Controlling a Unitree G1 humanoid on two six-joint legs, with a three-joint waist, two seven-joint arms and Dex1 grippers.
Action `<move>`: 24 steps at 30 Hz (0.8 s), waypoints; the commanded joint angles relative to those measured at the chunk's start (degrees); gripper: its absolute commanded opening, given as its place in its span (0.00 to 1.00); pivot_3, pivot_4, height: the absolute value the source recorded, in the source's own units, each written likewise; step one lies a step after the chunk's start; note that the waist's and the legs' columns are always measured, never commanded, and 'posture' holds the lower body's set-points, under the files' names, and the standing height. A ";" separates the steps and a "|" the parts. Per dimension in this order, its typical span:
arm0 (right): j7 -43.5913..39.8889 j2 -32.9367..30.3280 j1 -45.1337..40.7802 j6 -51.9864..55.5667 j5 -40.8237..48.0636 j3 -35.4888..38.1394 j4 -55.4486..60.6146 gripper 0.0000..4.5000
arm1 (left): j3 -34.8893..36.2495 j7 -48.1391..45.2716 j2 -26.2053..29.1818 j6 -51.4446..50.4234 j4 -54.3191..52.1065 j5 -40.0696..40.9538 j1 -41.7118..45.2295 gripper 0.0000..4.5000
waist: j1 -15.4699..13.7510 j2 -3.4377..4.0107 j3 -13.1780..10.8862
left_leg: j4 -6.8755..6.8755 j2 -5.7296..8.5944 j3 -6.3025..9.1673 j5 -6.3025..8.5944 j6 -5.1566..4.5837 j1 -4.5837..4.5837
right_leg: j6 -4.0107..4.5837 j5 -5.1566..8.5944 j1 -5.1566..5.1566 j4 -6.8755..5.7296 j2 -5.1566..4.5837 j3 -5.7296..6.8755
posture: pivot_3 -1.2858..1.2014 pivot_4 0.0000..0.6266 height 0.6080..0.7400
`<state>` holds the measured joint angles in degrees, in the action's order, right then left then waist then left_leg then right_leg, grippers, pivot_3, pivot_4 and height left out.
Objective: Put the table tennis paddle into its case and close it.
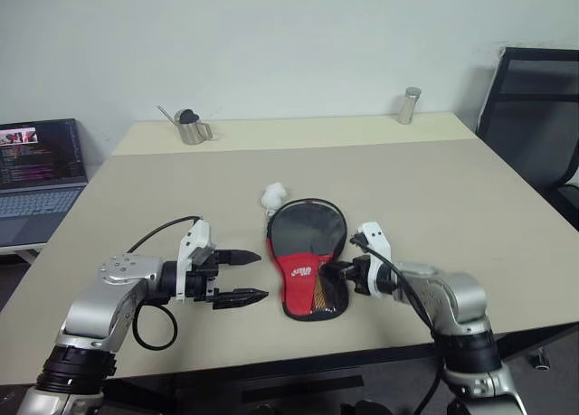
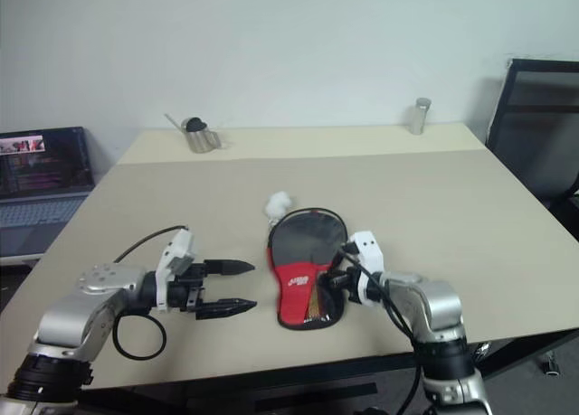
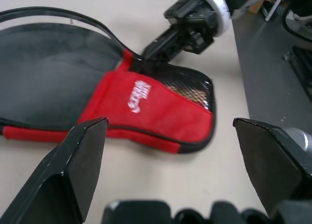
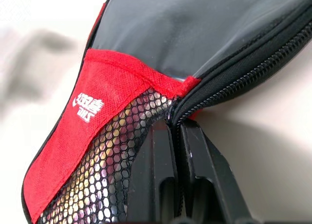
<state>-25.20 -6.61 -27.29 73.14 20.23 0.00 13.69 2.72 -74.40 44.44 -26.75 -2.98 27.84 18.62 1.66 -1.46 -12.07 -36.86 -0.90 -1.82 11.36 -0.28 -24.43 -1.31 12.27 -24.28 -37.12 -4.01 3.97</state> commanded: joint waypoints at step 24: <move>8.17 4.55 8.78 14.85 7.06 7.31 19.57 0.33 | 0.35 0.75 1.29 -0.62 -3.84 1.86 0.43 1.00 | -0.16 -0.02 0.01 | 0.02 0.00 0.01 0.02 0.02 -0.02 | 0.02 0.02 -0.01 0.09 -0.02 0.03 | 0.52 0.24 1.00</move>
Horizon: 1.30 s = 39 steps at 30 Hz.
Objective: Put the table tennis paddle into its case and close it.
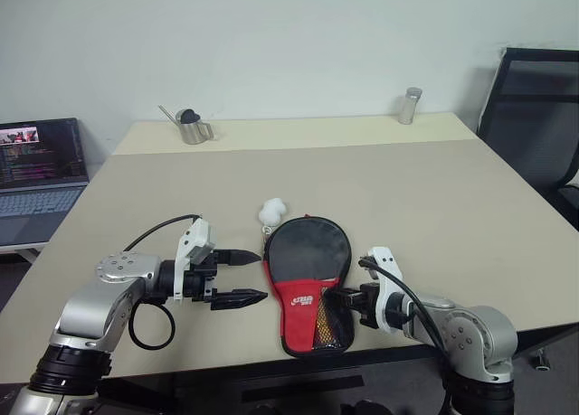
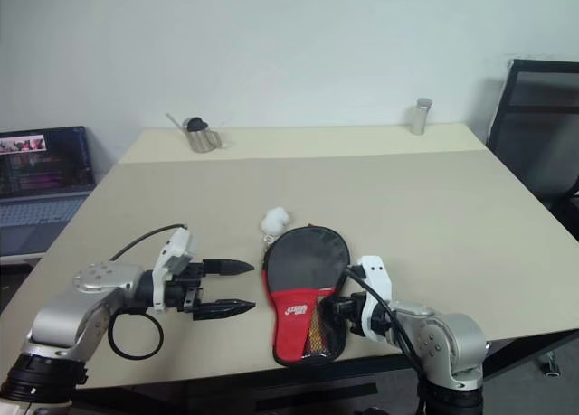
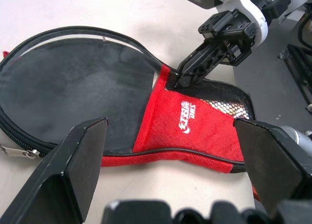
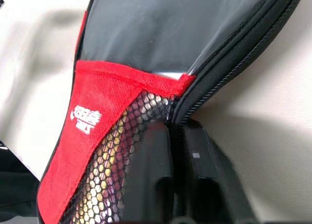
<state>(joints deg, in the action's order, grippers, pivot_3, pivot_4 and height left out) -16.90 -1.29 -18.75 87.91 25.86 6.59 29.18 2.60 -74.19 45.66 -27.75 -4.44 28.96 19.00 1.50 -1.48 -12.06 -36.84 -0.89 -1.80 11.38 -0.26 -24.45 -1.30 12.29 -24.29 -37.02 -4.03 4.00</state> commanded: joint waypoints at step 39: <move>-14.99 -13.21 -13.08 -37.61 -4.95 -23.98 -14.01 0.98 | -3.23 29.61 -21.91 17.16 57.04 -20.68 38.06 1.00 | -1.56 -0.27 0.13 | -0.16 0.12 0.00 0.02 -0.01 -0.21 | -0.17 -0.12 -0.02 0.08 0.00 0.28 | 0.52 0.24 1.00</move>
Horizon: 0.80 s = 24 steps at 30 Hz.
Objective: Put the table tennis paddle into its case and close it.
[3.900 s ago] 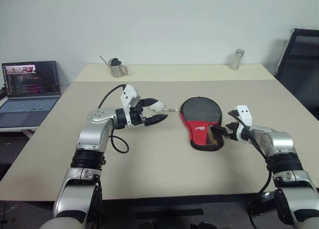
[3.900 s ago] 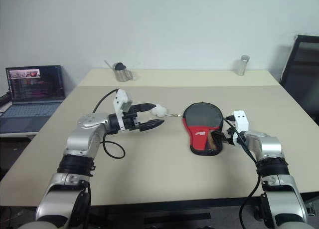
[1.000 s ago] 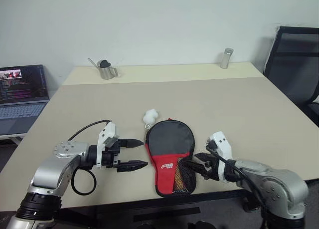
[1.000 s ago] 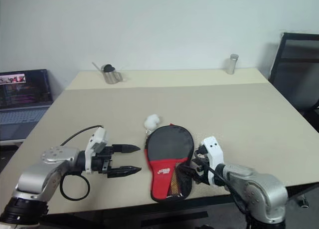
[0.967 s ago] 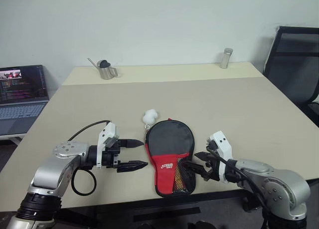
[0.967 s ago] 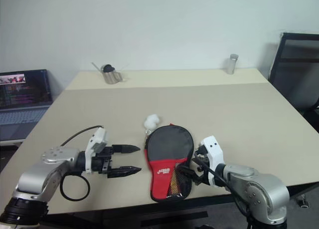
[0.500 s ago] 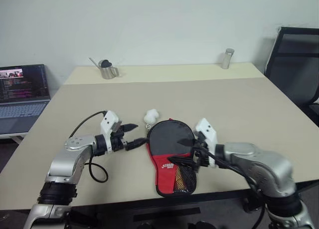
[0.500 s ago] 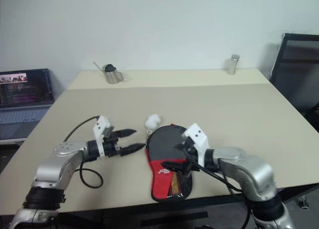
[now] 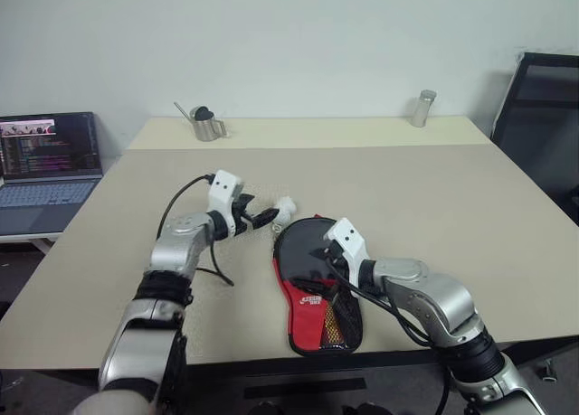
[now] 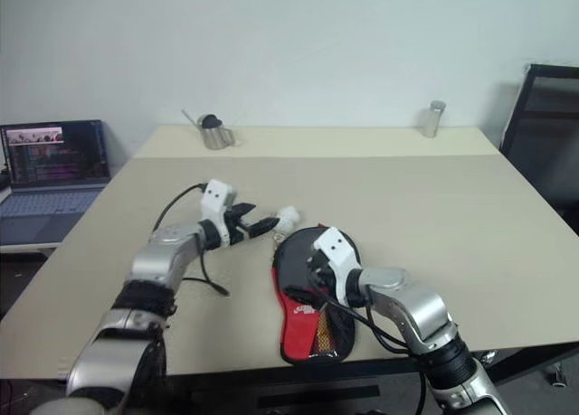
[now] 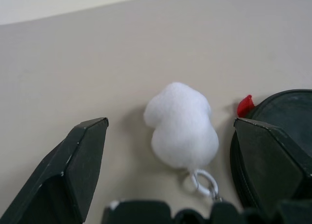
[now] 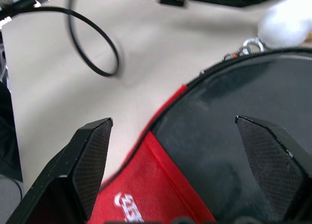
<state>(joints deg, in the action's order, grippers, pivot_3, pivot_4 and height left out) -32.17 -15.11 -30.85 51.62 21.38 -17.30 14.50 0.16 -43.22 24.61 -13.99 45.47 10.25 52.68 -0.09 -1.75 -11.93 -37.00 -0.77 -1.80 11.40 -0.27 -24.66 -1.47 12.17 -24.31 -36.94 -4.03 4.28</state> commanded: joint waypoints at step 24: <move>3.53 3.41 -3.17 -4.84 -4.85 0.83 -3.02 1.00 | 0.58 2.88 -4.45 8.93 28.51 -10.31 11.36 0.05 | 0.20 -0.02 0.00 | -0.02 -0.02 -0.01 0.00 0.00 -0.03 | -0.01 -0.01 -0.06 -0.07 0.00 0.01 | 0.52 0.24 1.00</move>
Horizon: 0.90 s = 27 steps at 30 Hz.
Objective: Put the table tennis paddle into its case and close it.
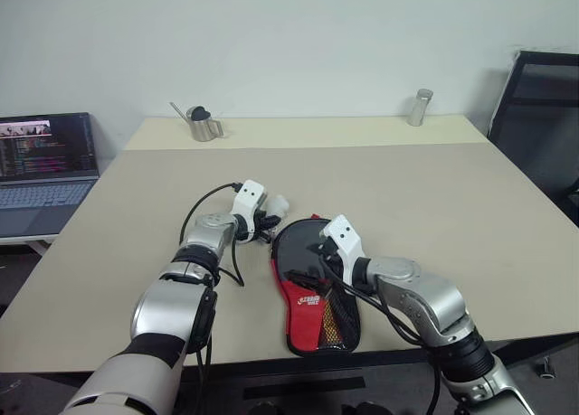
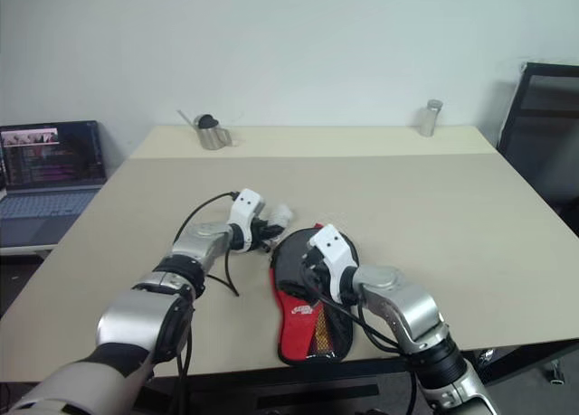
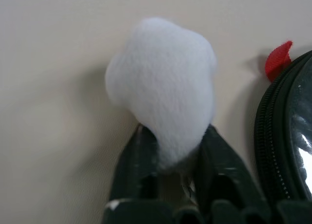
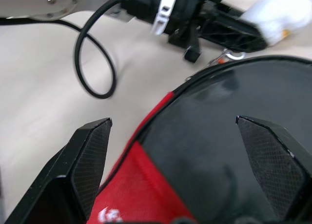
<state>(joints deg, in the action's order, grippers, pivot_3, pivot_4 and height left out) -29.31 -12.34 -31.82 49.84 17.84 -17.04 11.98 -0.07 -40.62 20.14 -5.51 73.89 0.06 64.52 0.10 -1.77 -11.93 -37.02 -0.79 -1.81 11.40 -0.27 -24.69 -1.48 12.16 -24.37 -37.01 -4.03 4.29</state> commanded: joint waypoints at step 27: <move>1.07 1.60 -0.64 -6.73 -12.12 -3.24 -18.68 1.00 | -1.89 2.97 1.22 8.93 1.39 -7.86 6.94 0.02 | 0.06 -0.54 0.51 | 0.00 -0.02 -0.04 0.00 0.01 0.25 | 0.00 0.00 0.20 -0.06 -0.01 -0.06 | 0.52 0.24 1.00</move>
<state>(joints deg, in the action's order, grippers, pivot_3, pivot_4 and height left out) -28.64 -10.37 -34.43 40.34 6.81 -19.97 -4.07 -1.30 -40.35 21.54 1.00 75.20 -6.42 68.85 0.16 -2.31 -11.42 -37.01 -0.80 -1.84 11.39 -0.27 -24.43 -1.47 12.15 -24.16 -37.07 -4.04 4.24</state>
